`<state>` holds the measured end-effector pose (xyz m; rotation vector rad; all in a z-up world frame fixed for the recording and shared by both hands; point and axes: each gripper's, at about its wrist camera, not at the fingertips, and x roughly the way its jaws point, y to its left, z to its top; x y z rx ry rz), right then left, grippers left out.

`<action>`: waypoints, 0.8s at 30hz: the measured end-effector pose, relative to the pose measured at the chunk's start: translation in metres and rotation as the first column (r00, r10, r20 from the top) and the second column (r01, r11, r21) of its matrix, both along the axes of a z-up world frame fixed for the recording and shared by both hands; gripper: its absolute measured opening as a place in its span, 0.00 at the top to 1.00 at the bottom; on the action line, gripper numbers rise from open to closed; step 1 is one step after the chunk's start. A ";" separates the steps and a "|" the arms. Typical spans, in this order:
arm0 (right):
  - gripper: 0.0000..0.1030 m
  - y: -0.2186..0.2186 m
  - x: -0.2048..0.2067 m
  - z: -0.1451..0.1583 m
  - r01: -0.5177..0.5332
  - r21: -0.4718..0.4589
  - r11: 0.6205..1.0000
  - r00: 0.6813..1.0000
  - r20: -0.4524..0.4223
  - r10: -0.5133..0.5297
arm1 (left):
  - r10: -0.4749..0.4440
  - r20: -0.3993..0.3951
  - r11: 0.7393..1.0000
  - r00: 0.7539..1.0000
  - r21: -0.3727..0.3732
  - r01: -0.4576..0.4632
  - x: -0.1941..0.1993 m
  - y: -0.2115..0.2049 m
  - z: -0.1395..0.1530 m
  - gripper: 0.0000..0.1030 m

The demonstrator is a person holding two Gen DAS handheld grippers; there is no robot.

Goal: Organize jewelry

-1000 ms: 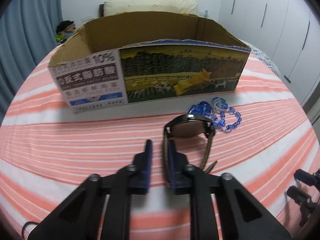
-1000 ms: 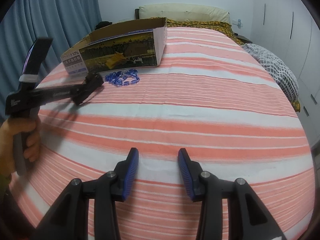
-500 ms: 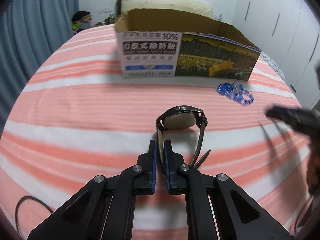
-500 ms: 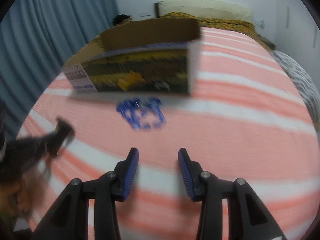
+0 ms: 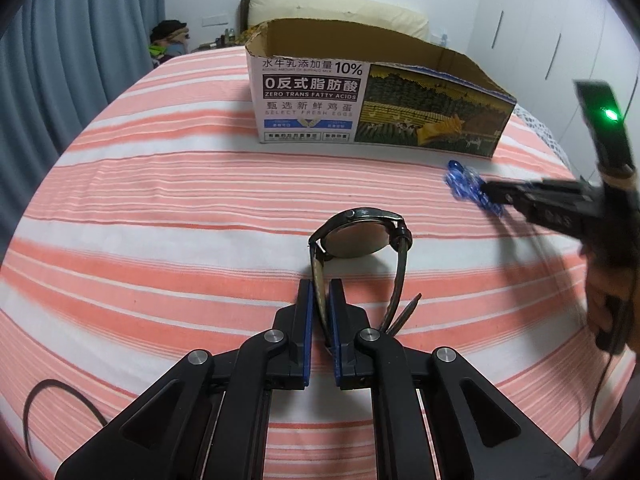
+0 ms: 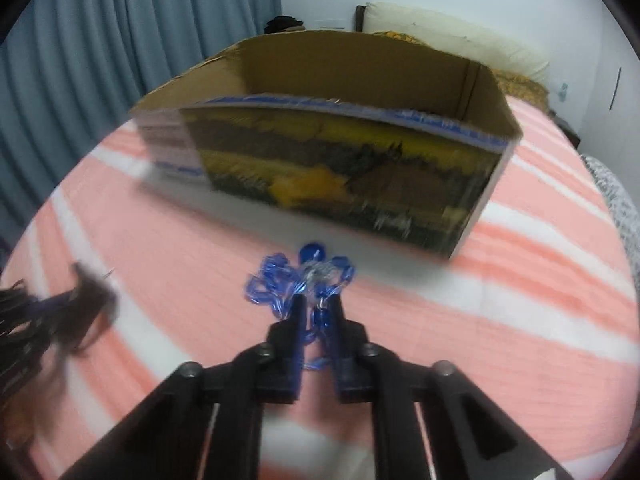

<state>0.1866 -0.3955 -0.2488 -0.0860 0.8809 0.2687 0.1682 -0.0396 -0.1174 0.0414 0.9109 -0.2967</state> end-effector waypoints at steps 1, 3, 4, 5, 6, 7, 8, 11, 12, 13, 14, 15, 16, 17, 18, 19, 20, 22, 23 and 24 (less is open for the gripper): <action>0.93 0.000 -0.008 0.000 -0.001 0.001 1.000 1.000 -0.003 0.001 | 0.000 -0.002 1.000 1.000 -0.002 0.000 -0.001 0.002 0.001 0.93; 0.93 -0.003 -0.028 0.000 -0.005 0.013 1.000 1.000 -0.012 0.005 | -0.002 -0.008 1.000 1.000 -0.013 0.002 -0.004 0.003 0.001 0.93; 0.93 -0.004 -0.037 0.000 -0.005 0.021 1.000 1.000 -0.015 0.005 | -0.004 -0.010 1.000 1.000 -0.015 0.003 -0.005 0.004 0.002 0.93; 0.93 -0.006 -0.047 0.000 -0.003 0.026 1.000 1.000 -0.016 0.004 | -0.006 -0.011 1.000 1.000 -0.016 0.006 -0.007 0.004 0.002 0.93; 0.93 -0.009 -0.062 0.000 -0.003 0.034 0.999 1.000 -0.016 0.003 | -0.009 -0.013 1.000 1.000 -0.018 0.009 -0.009 0.003 0.002 0.93; 0.93 -0.013 -0.071 0.001 0.000 0.042 0.999 1.000 -0.018 0.001 | -0.012 -0.015 1.000 1.000 -0.021 0.012 -0.012 0.003 0.002 0.93; 0.93 -0.015 -0.079 0.002 0.005 0.047 0.999 1.000 -0.020 -0.004 | -0.014 -0.016 1.000 1.000 -0.022 0.014 -0.014 0.003 0.002 0.93; 0.92 -0.026 -0.108 0.002 0.028 0.048 0.998 0.999 -0.027 -0.027 | -0.026 -0.017 0.999 1.000 -0.020 0.026 -0.023 0.004 0.003 0.93; 0.92 -0.031 -0.115 0.003 0.039 0.042 0.998 0.999 -0.021 -0.038 | -0.031 -0.017 0.999 0.999 -0.022 0.031 -0.025 0.004 0.003 0.91; 0.90 -0.031 -0.121 0.003 0.047 0.036 0.998 0.999 -0.018 -0.046 | -0.031 -0.016 0.999 0.999 -0.022 0.031 -0.027 0.004 0.004 0.90; 0.90 -0.033 -0.126 0.002 0.056 0.031 0.998 0.998 -0.015 -0.056 | -0.031 -0.016 0.999 0.999 -0.025 0.030 -0.028 0.005 0.005 0.88; 0.88 -0.036 -0.131 0.003 0.064 0.033 0.997 0.998 -0.009 -0.063 | -0.028 -0.019 0.999 0.999 -0.028 0.027 -0.029 0.006 0.005 0.82; 0.81 -0.039 -0.134 0.004 0.068 0.041 0.997 0.998 -0.005 -0.068 | -0.023 -0.024 0.999 0.999 -0.031 0.022 -0.029 0.007 0.006 0.78; 0.64 -0.040 -0.134 0.004 0.073 0.049 0.996 0.997 -0.004 -0.073 | -0.019 -0.029 0.999 0.999 -0.035 0.018 -0.028 0.008 0.006 0.67; 0.56 -0.040 -0.132 0.004 0.078 0.051 0.996 0.997 -0.004 -0.077 | -0.018 -0.033 0.999 0.999 -0.039 0.017 -0.027 0.009 0.006 0.59; 0.48 -0.038 -0.128 0.004 0.081 0.053 0.995 0.997 0.002 -0.081 | -0.018 -0.034 0.999 0.999 -0.041 0.017 -0.026 0.009 0.005 0.58; 0.48 -0.036 -0.126 0.006 0.080 0.060 0.995 0.997 0.014 -0.081 | -0.019 -0.034 0.999 0.999 -0.037 0.017 -0.025 0.009 0.006 0.58; 0.48 -0.032 -0.116 0.009 0.077 0.083 0.994 0.997 0.022 -0.079 | -0.027 -0.034 0.999 0.999 -0.018 0.026 -0.023 0.006 0.005 0.58; 0.48 -0.030 -0.110 0.010 0.077 0.100 0.992 0.997 0.023 -0.079 | -0.031 -0.036 1.000 0.999 -0.007 0.030 -0.022 0.004 0.004 0.58; 0.48 -0.027 -0.103 0.009 0.075 0.109 0.991 0.997 0.019 -0.078 | -0.035 -0.037 0.999 0.999 0.004 0.035 -0.020 0.002 0.003 0.58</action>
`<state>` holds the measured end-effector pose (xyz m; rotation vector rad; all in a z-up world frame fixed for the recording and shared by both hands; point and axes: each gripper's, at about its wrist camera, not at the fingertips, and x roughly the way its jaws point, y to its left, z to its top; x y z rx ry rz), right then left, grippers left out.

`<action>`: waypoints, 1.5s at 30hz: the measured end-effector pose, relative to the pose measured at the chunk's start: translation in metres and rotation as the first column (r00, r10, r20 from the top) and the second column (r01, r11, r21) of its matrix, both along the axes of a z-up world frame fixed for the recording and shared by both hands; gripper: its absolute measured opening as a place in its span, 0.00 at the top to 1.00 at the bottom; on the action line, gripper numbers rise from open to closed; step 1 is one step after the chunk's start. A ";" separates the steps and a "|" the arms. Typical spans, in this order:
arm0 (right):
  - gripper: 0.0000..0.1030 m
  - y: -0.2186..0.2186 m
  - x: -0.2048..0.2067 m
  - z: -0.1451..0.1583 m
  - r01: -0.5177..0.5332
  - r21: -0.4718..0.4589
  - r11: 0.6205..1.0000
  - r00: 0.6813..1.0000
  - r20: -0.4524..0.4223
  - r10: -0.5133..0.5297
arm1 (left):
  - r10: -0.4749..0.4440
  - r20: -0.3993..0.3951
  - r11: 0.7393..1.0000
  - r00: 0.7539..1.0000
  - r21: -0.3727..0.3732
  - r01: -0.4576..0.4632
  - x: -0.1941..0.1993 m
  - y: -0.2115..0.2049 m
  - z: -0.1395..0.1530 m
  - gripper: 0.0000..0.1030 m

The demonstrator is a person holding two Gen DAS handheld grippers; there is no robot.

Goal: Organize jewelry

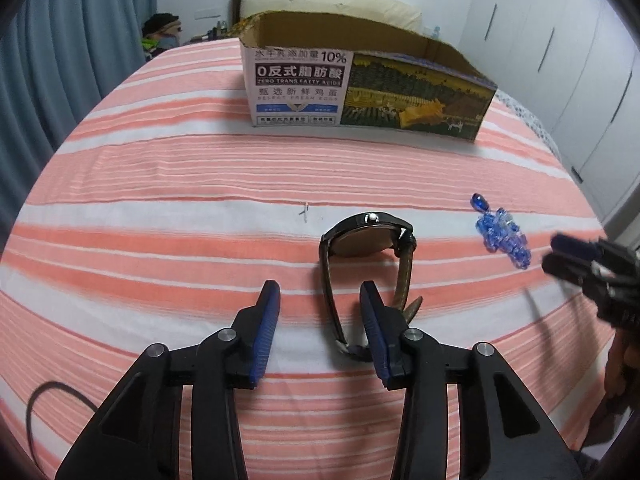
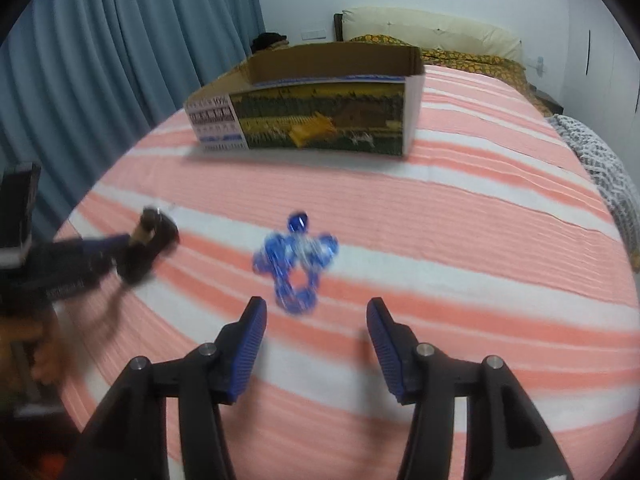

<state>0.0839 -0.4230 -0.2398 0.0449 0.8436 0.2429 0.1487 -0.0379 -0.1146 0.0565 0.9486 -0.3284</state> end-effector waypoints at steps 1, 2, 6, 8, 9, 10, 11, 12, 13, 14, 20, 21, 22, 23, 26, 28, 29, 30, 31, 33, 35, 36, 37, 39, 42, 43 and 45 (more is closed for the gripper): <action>0.48 0.004 0.006 -0.003 0.002 -0.003 1.000 1.000 -0.012 -0.002 | -0.002 0.003 1.000 1.000 0.004 0.002 0.001 -0.001 0.000 0.58; 0.48 0.010 0.016 -0.006 -0.001 -0.012 1.000 1.000 -0.029 0.001 | -0.006 0.004 1.000 1.000 0.008 0.006 0.003 -0.002 -0.001 0.58; 0.47 0.038 0.031 -0.014 -0.034 -0.149 0.988 0.999 -0.009 0.033 | -0.020 0.010 0.999 1.000 0.043 0.019 0.009 -0.011 -0.002 0.58; 0.52 0.043 0.030 -0.015 -0.027 -0.169 0.985 0.999 0.012 0.030 | -0.030 0.012 0.998 0.999 0.059 0.029 0.010 -0.014 -0.002 0.63; 0.61 0.042 0.028 -0.016 -0.021 -0.159 0.987 1.000 0.017 0.024 | -0.034 0.013 0.998 0.999 0.053 0.034 0.009 -0.015 -0.001 0.81; 0.86 0.041 0.026 -0.015 -0.010 -0.156 0.988 1.000 0.024 0.014 | -0.037 0.011 0.998 0.999 0.049 0.036 0.009 -0.014 -0.001 0.90; 0.87 0.038 0.023 -0.014 -0.005 -0.151 0.988 1.000 0.022 0.009 | -0.037 0.009 0.998 0.999 0.043 0.037 0.010 -0.014 -0.001 0.93; 0.88 0.035 0.022 -0.012 -0.004 -0.137 0.991 1.000 0.015 0.006 | -0.037 0.004 0.999 0.999 0.027 0.037 0.010 -0.012 0.000 0.95; 0.88 0.032 0.020 -0.011 -0.003 -0.126 0.992 1.000 0.012 0.004 | -0.034 0.003 0.999 0.999 0.017 0.034 0.010 -0.011 0.000 0.96; 0.89 0.029 0.016 -0.008 -0.001 -0.117 0.993 1.000 0.011 0.002 | -0.033 0.003 0.999 0.999 0.010 0.033 0.009 -0.010 0.001 0.96; 0.89 0.008 -0.005 0.025 0.002 0.015 1.000 1.000 0.031 -0.003 | -0.041 0.018 0.998 0.999 -0.048 0.042 -0.002 -0.002 0.022 0.96; 0.89 0.004 -0.009 0.032 0.002 0.035 0.999 0.999 0.037 -0.003 | -0.044 0.023 0.997 0.999 -0.055 0.046 -0.004 0.000 0.027 0.96; 0.89 0.002 -0.012 0.038 -0.002 0.056 0.998 0.999 0.042 0.000 | -0.046 0.027 0.997 0.999 -0.060 0.048 -0.006 0.000 0.031 0.96; 0.89 -0.001 -0.016 0.045 -0.005 0.075 0.997 0.999 0.049 0.002 | -0.049 0.035 0.996 0.998 -0.068 0.051 -0.008 0.002 0.037 0.96; 0.89 -0.005 -0.025 0.063 -0.013 0.106 0.994 0.997 0.078 0.005 | -0.054 0.050 0.994 0.997 -0.097 0.059 -0.013 0.006 0.053 0.96; 0.89 -0.005 -0.028 0.072 -0.019 0.126 0.992 0.996 0.091 0.007 | -0.056 0.058 0.991 0.997 -0.114 0.062 -0.014 0.007 0.064 0.96; 0.89 -0.005 -0.029 0.076 -0.024 0.135 0.991 0.995 0.097 0.011 | -0.058 0.061 0.990 0.996 -0.124 0.065 -0.014 0.008 0.070 0.96; 0.89 -0.005 -0.031 0.082 -0.031 0.144 0.989 0.994 0.105 0.016 | -0.059 0.063 0.989 0.996 -0.132 0.067 -0.013 0.008 0.075 0.97; 0.89 -0.005 -0.032 0.086 -0.035 0.148 0.988 0.994 0.111 0.019 | -0.060 0.066 0.988 0.996 -0.140 0.069 -0.011 0.008 0.081 0.97; 0.89 -0.003 -0.031 0.096 -0.049 0.150 0.987 0.991 0.128 0.029 | -0.062 0.074 0.985 0.995 -0.157 0.073 -0.006 0.011 0.095 0.97; 0.89 0.001 -0.029 0.108 -0.064 0.147 0.987 0.988 0.151 0.042 | -0.063 0.085 0.983 0.994 -0.168 0.077 -0.001 0.013 0.106 0.97; 0.89 0.002 -0.027 0.114 -0.072 0.147 0.987 0.986 0.161 0.048 | -0.063 0.093 0.982 0.994 -0.174 0.078 0.003 0.015 0.113 0.97; 0.89 0.004 -0.024 0.120 -0.077 0.147 0.986 0.984 0.170 0.052 | -0.062 0.103 0.981 0.993 -0.179 0.080 0.009 0.016 0.121 0.97; 0.89 0.006 -0.016 0.134 -0.087 0.145 0.986 0.980 0.192 0.058 | -0.061 0.124 0.979 0.990 -0.185 0.083 0.019 0.018 0.134 0.97; 0.89 0.008 0.003 0.154 -0.100 0.155 0.983 0.974 0.219 0.064 | -0.051 0.150 0.977 0.987 -0.197 0.081 0.040 0.020 0.152 0.97; 0.89 0.008 0.009 0.160 -0.102 0.158 0.982 0.972 0.225 0.065 | -0.047 0.157 0.977 0.987 -0.199 0.078 0.048 0.020 0.157 0.97; 0.89 0.009 0.028 0.172 -0.106 0.163 0.981 0.969 0.238 0.066 | -0.036 0.167 0.977 0.985 -0.203 0.070 0.066 0.019 0.167 0.97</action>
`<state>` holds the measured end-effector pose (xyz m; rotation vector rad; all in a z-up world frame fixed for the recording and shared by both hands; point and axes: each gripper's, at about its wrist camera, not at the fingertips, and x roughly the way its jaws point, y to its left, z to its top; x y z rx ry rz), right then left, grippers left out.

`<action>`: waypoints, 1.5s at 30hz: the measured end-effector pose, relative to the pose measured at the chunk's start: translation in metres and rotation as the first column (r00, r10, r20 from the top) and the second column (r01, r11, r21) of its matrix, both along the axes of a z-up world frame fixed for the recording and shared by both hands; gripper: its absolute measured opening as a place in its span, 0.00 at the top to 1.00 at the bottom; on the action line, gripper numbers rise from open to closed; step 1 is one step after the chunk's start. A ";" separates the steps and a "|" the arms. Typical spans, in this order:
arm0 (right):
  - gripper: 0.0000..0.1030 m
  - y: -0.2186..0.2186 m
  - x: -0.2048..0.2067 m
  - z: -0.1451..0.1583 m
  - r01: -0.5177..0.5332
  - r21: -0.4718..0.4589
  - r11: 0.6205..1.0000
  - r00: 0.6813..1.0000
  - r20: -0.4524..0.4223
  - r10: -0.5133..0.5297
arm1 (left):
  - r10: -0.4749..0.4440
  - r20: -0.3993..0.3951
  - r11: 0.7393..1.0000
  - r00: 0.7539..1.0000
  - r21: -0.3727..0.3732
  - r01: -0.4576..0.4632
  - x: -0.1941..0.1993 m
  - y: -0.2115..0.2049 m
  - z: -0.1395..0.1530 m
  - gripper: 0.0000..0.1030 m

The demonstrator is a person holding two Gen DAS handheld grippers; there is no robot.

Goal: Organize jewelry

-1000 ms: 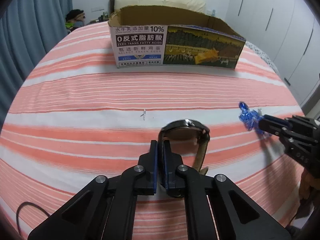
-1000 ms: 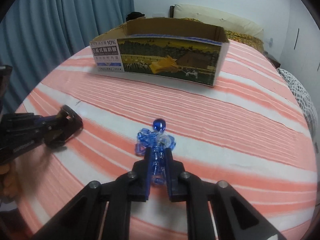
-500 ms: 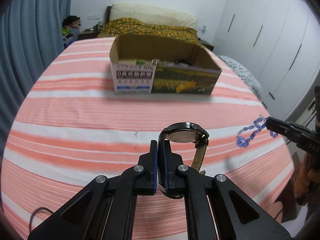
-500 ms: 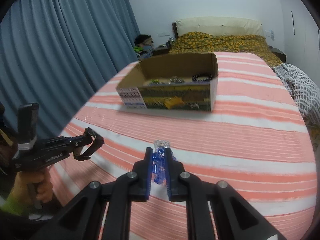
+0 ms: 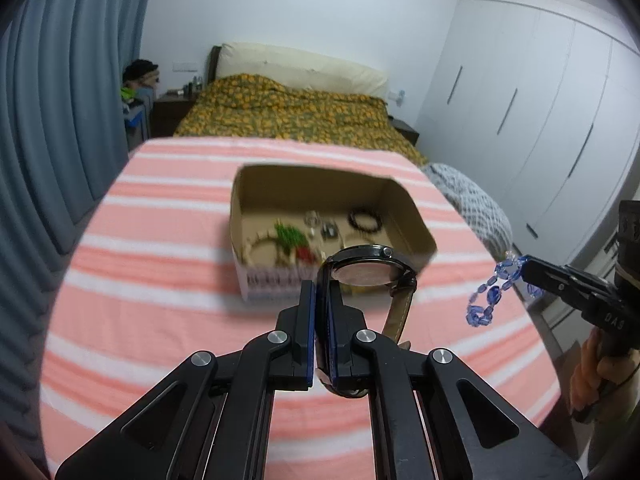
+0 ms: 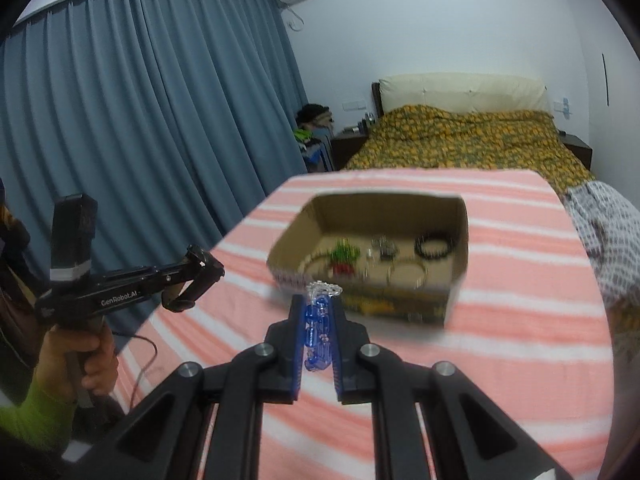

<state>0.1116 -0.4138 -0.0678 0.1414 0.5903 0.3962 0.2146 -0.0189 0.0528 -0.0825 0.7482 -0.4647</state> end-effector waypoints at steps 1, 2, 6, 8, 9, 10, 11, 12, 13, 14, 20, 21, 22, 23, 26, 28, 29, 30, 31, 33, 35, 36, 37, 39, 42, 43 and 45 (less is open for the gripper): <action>0.89 0.000 0.011 0.007 -0.001 0.004 1.000 1.000 0.010 0.001 | 0.001 0.005 1.000 1.000 -0.003 -0.001 0.009 -0.001 0.004 0.97; 0.89 0.000 0.018 0.012 -0.002 0.004 1.000 1.000 0.019 0.002 | 0.006 0.010 1.000 1.000 -0.002 -0.006 0.022 -0.003 0.009 0.97; 0.89 0.004 0.065 0.027 0.006 -0.003 1.000 1.000 0.029 -0.006 | 0.019 0.002 1.000 1.000 0.000 -0.019 0.067 -0.013 0.013 0.97; 0.89 0.007 0.088 0.027 0.008 -0.006 1.000 1.000 0.015 -0.008 | 0.021 -0.005 1.000 1.000 0.011 -0.021 0.088 -0.019 0.009 0.97; 0.89 0.008 0.101 0.025 0.005 -0.006 1.000 1.000 -0.002 -0.005 | 0.021 -0.008 1.000 1.000 0.020 -0.021 0.095 -0.022 0.007 0.97; 0.89 0.009 0.111 0.021 0.003 -0.004 1.000 1.000 -0.019 -0.003 | 0.022 -0.016 0.999 1.000 0.029 -0.021 0.105 -0.025 0.003 0.97; 0.89 0.011 0.124 0.015 -0.001 0.002 1.000 0.999 -0.041 0.001 | 0.020 -0.026 0.999 0.999 0.036 -0.019 0.112 -0.029 -0.002 0.96; 0.89 0.012 0.135 0.009 -0.004 0.003 1.000 0.998 -0.061 0.004 | 0.018 -0.040 0.999 0.999 0.048 -0.016 0.123 -0.034 -0.010 0.96; 0.89 0.014 0.143 0.002 -0.005 -0.001 1.000 0.997 -0.077 0.005 | 0.018 -0.051 0.998 0.999 0.057 -0.015 0.129 -0.037 -0.015 0.96; 0.89 0.016 0.151 -0.005 -0.005 -0.007 1.000 0.996 -0.093 0.005 | 0.017 -0.065 0.998 0.998 0.067 -0.012 0.136 -0.041 -0.022 0.96; 0.89 0.019 0.190 -0.051 -0.002 -0.027 1.000 0.980 -0.198 -0.003 | 0.016 -0.133 0.994 0.991 0.107 -0.002 0.160 -0.059 -0.061 0.96; 0.89 0.018 0.195 -0.059 0.000 -0.028 1.000 0.976 -0.216 -0.006 | 0.018 -0.144 0.994 0.989 0.111 -0.002 0.165 -0.062 -0.068 0.96; 0.89 0.018 0.199 -0.063 0.001 -0.030 1.000 0.974 -0.225 -0.008 | 0.018 -0.149 0.994 0.989 0.113 -0.002 0.165 -0.063 -0.071 0.96; 0.89 0.017 0.203 -0.068 0.004 -0.030 1.000 0.972 -0.235 -0.011 | 0.019 -0.154 0.993 0.988 0.117 -0.001 0.168 -0.066 -0.075 0.96; 0.88 0.012 0.212 -0.078 0.002 -0.022 1.000 0.966 -0.258 -0.008 | 0.021 -0.152 0.991 0.988 0.133 -0.001 0.171 -0.070 -0.082 0.93; 0.88 0.011 0.216 -0.081 -0.001 -0.021 1.000 0.966 -0.258 -0.005 | 0.027 -0.152 0.990 0.988 0.138 -0.005 0.175 -0.071 -0.083 0.88; 0.87 0.010 0.218 -0.081 0.000 -0.026 1.000 0.966 -0.260 -0.007 | 0.036 -0.148 0.990 0.988 0.140 -0.015 0.174 -0.071 -0.084 0.85; 0.87 0.009 0.219 -0.083 0.001 -0.032 0.999 0.964 -0.265 -0.010 | 0.041 -0.142 0.990 0.989 0.142 -0.021 0.173 -0.071 -0.083 0.79; 0.85 0.008 0.220 -0.083 0.011 -0.044 0.999 0.964 -0.264 -0.022 | 0.043 -0.138 0.990 0.990 0.139 -0.023 0.172 -0.070 -0.082 0.73; 0.69 0.004 0.216 -0.082 0.036 -0.069 0.997 0.966 -0.254 -0.053 | 0.059 -0.117 0.989 0.991 0.145 -0.042 0.168 -0.069 -0.077 0.42; 0.44 0.001 0.213 -0.081 0.061 -0.082 0.995 0.967 -0.242 -0.079 | 0.073 -0.082 0.985 0.994 0.161 -0.059 0.161 -0.067 -0.072 0.27; 0.42 -0.001 0.211 -0.081 0.070 -0.087 0.994 0.968 -0.236 -0.089 | 0.076 -0.065 0.983 0.995 0.169 -0.064 0.157 -0.066 -0.069 0.21; 0.42 -0.003 0.207 -0.080 0.081 -0.095 0.992 0.968 -0.228 -0.101 | 0.078 -0.052 0.982 0.996 0.176 -0.068 0.152 -0.067 -0.067 0.19; 0.42 -0.005 0.200 -0.077 0.095 -0.119 0.988 0.969 -0.215 -0.119 | 0.082 -0.025 0.979 0.996 0.191 -0.076 0.142 -0.067 -0.061 0.11; 0.40 -0.006 0.193 -0.074 0.109 -0.146 0.983 0.971 -0.196 -0.137 | 0.085 0.010 0.974 0.996 0.211 -0.085 0.127 -0.070 -0.053 0.07; 0.36 -0.004 0.189 -0.071 0.116 -0.161 0.980 0.971 -0.187 -0.146 | 0.087 0.024 0.971 0.996 0.220 -0.090 0.122 -0.072 -0.050 0.06; 0.29 -0.001 0.182 -0.065 0.126 -0.191 0.973 0.973 -0.166 -0.158 | 0.092 0.058 0.963 0.994 0.250 -0.104 0.111 -0.076 -0.044 0.04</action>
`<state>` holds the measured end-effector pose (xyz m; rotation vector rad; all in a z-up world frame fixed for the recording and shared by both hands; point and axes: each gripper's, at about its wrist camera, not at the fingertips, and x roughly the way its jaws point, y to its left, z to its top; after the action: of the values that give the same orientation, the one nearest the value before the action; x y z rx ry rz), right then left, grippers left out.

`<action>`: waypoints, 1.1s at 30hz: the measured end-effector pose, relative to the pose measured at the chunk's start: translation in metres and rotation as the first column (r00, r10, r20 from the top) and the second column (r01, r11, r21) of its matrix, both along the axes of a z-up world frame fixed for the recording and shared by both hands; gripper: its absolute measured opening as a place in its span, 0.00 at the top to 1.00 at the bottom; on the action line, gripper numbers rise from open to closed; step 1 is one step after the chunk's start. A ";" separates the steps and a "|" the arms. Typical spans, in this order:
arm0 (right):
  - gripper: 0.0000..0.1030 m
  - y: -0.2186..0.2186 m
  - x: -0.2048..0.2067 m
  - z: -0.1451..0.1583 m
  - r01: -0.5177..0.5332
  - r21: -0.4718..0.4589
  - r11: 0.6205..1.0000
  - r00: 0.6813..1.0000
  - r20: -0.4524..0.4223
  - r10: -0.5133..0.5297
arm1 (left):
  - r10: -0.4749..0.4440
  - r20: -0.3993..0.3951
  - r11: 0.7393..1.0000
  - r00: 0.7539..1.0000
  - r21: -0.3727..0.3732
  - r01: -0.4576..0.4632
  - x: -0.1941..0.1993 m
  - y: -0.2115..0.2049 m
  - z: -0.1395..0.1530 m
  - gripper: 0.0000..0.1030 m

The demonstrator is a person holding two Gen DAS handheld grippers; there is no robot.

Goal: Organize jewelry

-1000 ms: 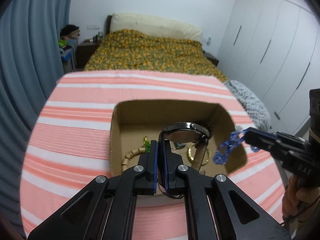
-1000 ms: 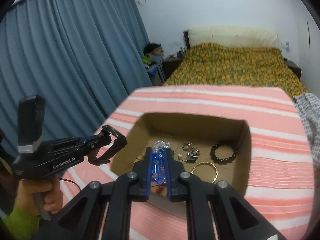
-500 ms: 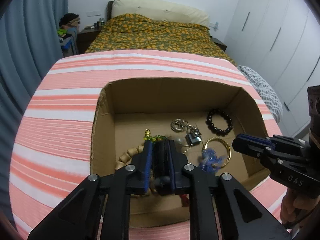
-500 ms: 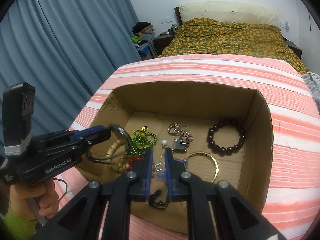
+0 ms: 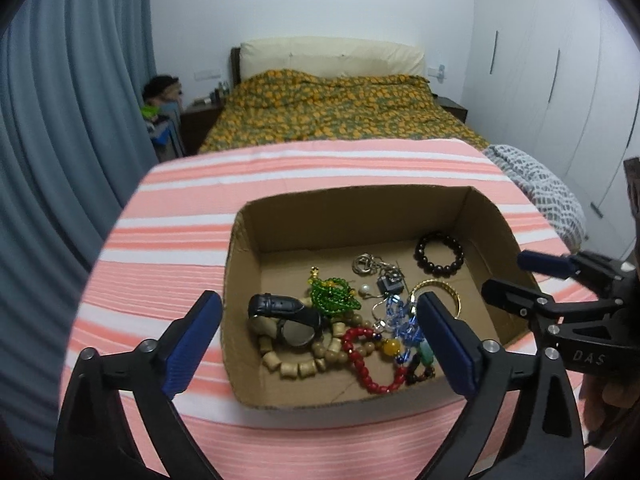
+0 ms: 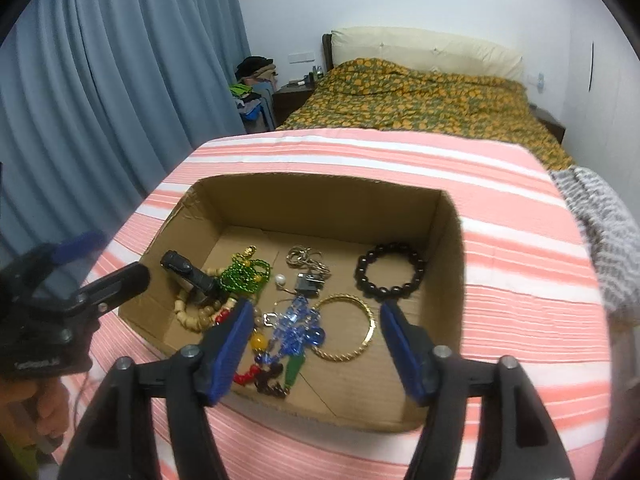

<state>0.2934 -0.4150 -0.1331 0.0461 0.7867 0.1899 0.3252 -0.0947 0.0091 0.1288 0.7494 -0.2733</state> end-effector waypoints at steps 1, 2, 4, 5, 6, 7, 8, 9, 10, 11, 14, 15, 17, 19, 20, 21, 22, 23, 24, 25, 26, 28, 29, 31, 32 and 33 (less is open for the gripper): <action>0.26 0.001 -0.004 0.002 0.002 -0.010 1.000 1.000 0.007 -0.002 | 0.002 0.011 1.000 1.000 0.013 -0.002 -0.003 -0.002 0.003 0.03; 0.24 0.001 -0.008 0.005 0.004 -0.020 1.000 1.000 0.016 -0.004 | 0.004 0.028 0.999 1.000 0.036 -0.005 -0.010 -0.005 0.007 0.03; 0.24 0.004 -0.015 0.011 0.009 -0.038 0.999 1.000 0.027 -0.008 | 0.003 0.055 0.998 0.998 0.068 -0.007 -0.017 -0.010 0.014 0.02; 0.24 0.005 -0.019 0.015 0.012 -0.050 0.999 0.999 0.035 -0.011 | 0.002 0.065 0.997 0.998 0.078 -0.007 -0.021 -0.012 0.017 0.02; 0.24 0.006 -0.023 0.018 0.016 -0.062 0.998 0.999 0.044 -0.013 | 0.001 0.078 0.996 0.997 0.087 -0.008 -0.027 -0.014 0.020 0.02; 0.24 0.008 -0.024 0.021 0.019 -0.073 0.997 0.999 0.050 -0.016 | 0.003 0.091 0.996 0.996 0.093 -0.012 -0.033 -0.016 0.023 0.02; 0.24 0.009 -0.027 0.024 0.024 -0.084 0.996 0.998 0.058 -0.019 | 0.013 0.104 0.994 0.995 0.102 -0.024 -0.039 -0.017 0.025 0.01; 0.24 0.009 -0.031 0.027 0.028 -0.091 0.995 0.998 0.066 -0.022 | 0.024 0.120 0.993 0.993 0.114 -0.038 -0.044 -0.018 0.029 0.01; 0.24 0.012 -0.032 0.030 0.029 -0.093 0.995 0.997 0.072 -0.022 | 0.031 0.136 0.991 0.990 0.121 -0.047 -0.049 -0.018 0.031 0.01; 0.24 0.012 -0.036 0.033 0.028 -0.090 0.996 0.997 0.077 -0.021 | 0.033 0.150 0.991 0.988 0.126 -0.052 -0.054 -0.018 0.034 0.01; 0.24 0.013 -0.046 0.039 0.033 -0.086 0.996 0.996 0.082 -0.026 | 0.013 0.161 0.993 0.987 0.113 -0.031 -0.066 -0.018 0.042 0.00; 0.24 0.012 -0.050 0.040 0.033 -0.083 0.996 0.996 0.084 -0.026 | 0.004 0.150 0.994 0.989 0.104 -0.020 -0.068 -0.018 0.044 0.00; 0.24 0.012 -0.055 0.043 0.045 -0.073 0.996 0.996 0.081 -0.039 | 0.001 0.135 0.995 0.991 0.096 -0.014 -0.073 -0.019 0.047 0.01; 0.24 0.010 -0.060 0.046 0.064 -0.061 0.996 0.995 0.081 -0.059 | 0.011 0.125 0.994 0.992 0.102 -0.024 -0.076 -0.019 0.050 0.00; 0.24 0.010 -0.063 0.047 0.073 -0.059 0.996 0.994 0.083 -0.068 | 0.020 0.119 0.994 0.993 0.109 -0.033 -0.077 -0.018 0.050 0.00; 0.24 0.009 -0.067 0.049 0.083 -0.054 0.995 0.993 0.090 -0.077 | 0.025 0.114 0.993 0.993 0.110 -0.038 -0.078 -0.018 0.050 0.00; 0.24 0.009 -0.069 0.050 0.081 -0.050 0.995 0.993 0.092 -0.076 | 0.031 0.106 0.993 0.994 0.107 -0.042 -0.079 -0.017 0.049 0.00; 0.24 0.009 -0.072 0.052 0.074 -0.042 0.996 0.993 0.093 -0.070 | 0.037 0.097 0.994 0.995 0.102 -0.047 -0.081 -0.015 0.049 0.00; 0.24 0.009 -0.074 0.054 0.071 -0.031 0.997 0.993 0.092 -0.068 | 0.046 0.087 0.994 0.995 0.095 -0.054 -0.082 -0.013 0.049 0.00; 0.24 0.009 -0.076 0.055 0.072 -0.024 0.997 0.994 0.088 -0.069 | 0.055 0.079 0.994 0.995 0.089 -0.062 -0.083 -0.011 0.049 0.00; 0.24 0.010 -0.079 0.057 0.071 -0.019 0.997 0.994 0.084 -0.070 | 0.065 0.073 0.994 0.995 0.084 -0.071 -0.083 -0.008 0.050 0.00; 0.24 0.012 -0.084 0.060 0.077 -0.031 0.997 0.994 0.082 -0.075 | 0.085 0.066 0.992 0.994 0.085 -0.091 -0.086 -0.005 0.052 0.00; 0.23 0.015 -0.087 0.061 0.077 -0.042 0.996 0.994 0.084 -0.073 | 0.093 0.065 0.991 0.994 0.088 -0.099 -0.087 -0.004 0.053 0.00; 0.23 0.018 -0.092 0.064 0.068 -0.048 0.997 0.994 0.085 -0.064 | 0.104 0.071 0.990 0.992 0.083 -0.110 -0.092 0.000 0.058 0.00; 0.23 0.021 -0.095 0.066 0.064 -0.049 0.997 0.995 0.086 -0.059 | 0.104 0.071 0.991 0.992 0.075 -0.110 -0.093 0.002 0.059 0.00; 0.23 0.023 -0.098 0.068 0.059 -0.052 0.997 0.995 0.087 -0.055 | 0.105 0.068 0.992 0.992 0.064 -0.109 -0.096 0.004 0.062 0.00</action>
<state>0.1958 -0.3920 -0.0649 0.0090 0.7039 0.1154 0.2297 -0.0906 0.0713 0.1599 0.6995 -0.1415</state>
